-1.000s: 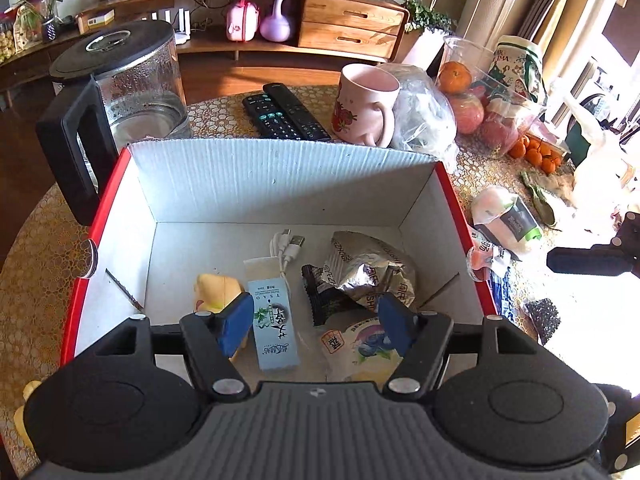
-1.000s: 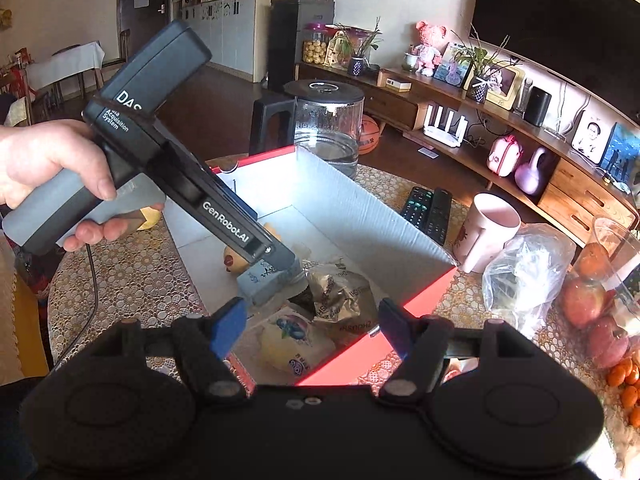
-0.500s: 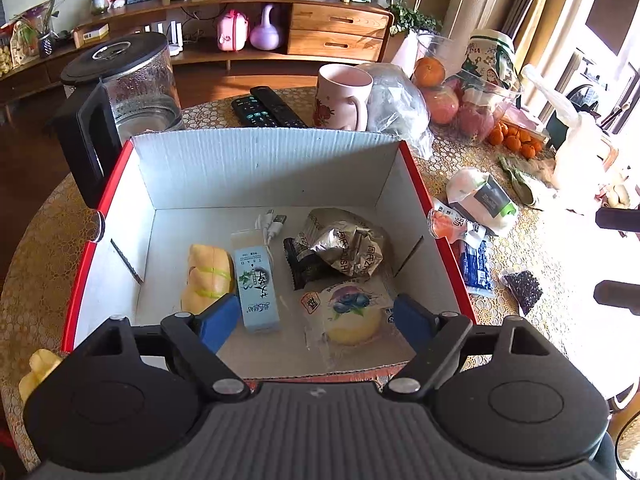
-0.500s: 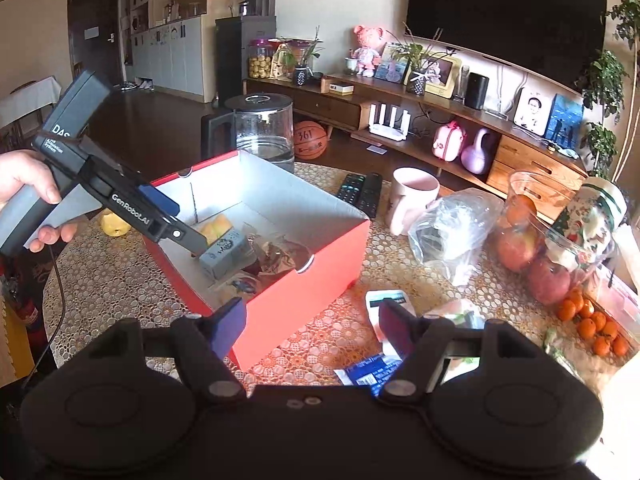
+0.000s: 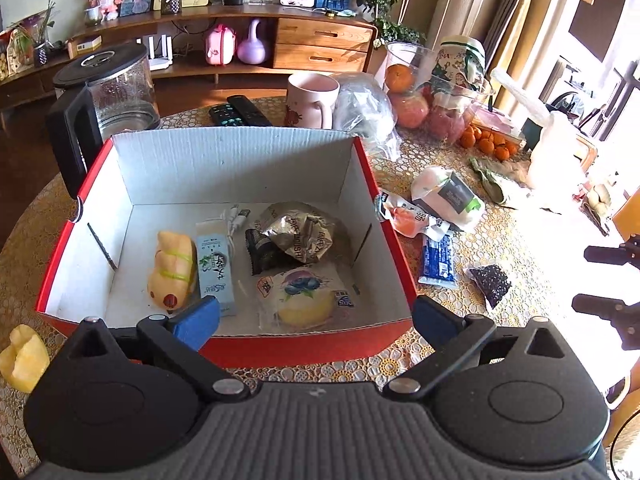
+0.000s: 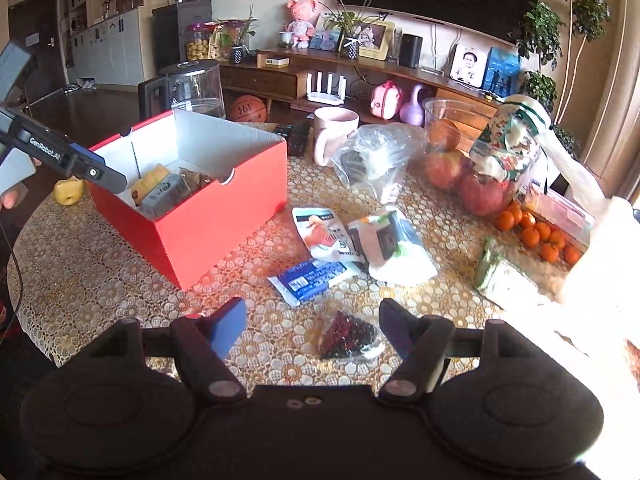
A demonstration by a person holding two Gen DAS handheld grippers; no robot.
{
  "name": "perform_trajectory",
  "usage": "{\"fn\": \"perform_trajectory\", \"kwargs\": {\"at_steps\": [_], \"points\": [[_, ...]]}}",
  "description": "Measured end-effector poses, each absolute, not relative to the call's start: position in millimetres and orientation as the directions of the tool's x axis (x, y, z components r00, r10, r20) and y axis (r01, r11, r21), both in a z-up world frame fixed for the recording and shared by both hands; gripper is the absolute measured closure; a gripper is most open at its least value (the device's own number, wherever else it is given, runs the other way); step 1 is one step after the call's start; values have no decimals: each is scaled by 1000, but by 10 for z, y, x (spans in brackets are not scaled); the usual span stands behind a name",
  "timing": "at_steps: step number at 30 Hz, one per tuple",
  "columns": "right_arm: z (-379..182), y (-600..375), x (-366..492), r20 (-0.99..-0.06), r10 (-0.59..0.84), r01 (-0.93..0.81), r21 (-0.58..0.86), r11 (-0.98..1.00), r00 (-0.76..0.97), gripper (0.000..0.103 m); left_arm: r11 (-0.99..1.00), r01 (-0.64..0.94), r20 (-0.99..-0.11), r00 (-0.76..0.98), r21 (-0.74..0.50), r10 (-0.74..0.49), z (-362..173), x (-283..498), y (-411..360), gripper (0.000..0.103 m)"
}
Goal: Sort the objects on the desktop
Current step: 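Lift both open tools out of the box toward the remaining snacks on the table, then grasp the blue pack with the left tool while the right tool grasps the dark berry bag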
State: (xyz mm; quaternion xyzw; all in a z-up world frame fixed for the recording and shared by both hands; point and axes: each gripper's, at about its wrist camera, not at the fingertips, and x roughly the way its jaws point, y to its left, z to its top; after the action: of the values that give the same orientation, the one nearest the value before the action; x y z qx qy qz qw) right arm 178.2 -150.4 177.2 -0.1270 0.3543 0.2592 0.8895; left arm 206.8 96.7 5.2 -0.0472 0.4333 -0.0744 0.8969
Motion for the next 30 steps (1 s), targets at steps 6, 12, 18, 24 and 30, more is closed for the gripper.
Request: {"fn": "perform_trajectory", "kwargs": {"at_steps": [6, 12, 18, 24, 30], "points": [[1666, -1641, 1731, -700, 353, -518, -28, 855, 620, 30, 977, 164, -760, 616, -132, -207, 128, 1994, 620, 0], [1554, -1715, 1722, -705, 347, -502, -14, 865, 619, 30, 959, 250, -750, 606, -136, -264, 186, 2036, 162, 0], [1429, -1756, 1762, -714, 343, -490, -1, 871, 610, 30, 945, 298, -735, 611, -132, -295, 224, 2213, -310, 0], [1350, -1779, 1800, -716, 350, -490, 12, 872, 604, 30, 940, 310, -750, 587, -140, -305, 133, 2429, -649, 0], [1235, -1811, 1851, -718, 354, -477, 35, 878, 599, 30, 949, 282, -761, 581, -144, -288, 0, 2640, -774, 0]]}}
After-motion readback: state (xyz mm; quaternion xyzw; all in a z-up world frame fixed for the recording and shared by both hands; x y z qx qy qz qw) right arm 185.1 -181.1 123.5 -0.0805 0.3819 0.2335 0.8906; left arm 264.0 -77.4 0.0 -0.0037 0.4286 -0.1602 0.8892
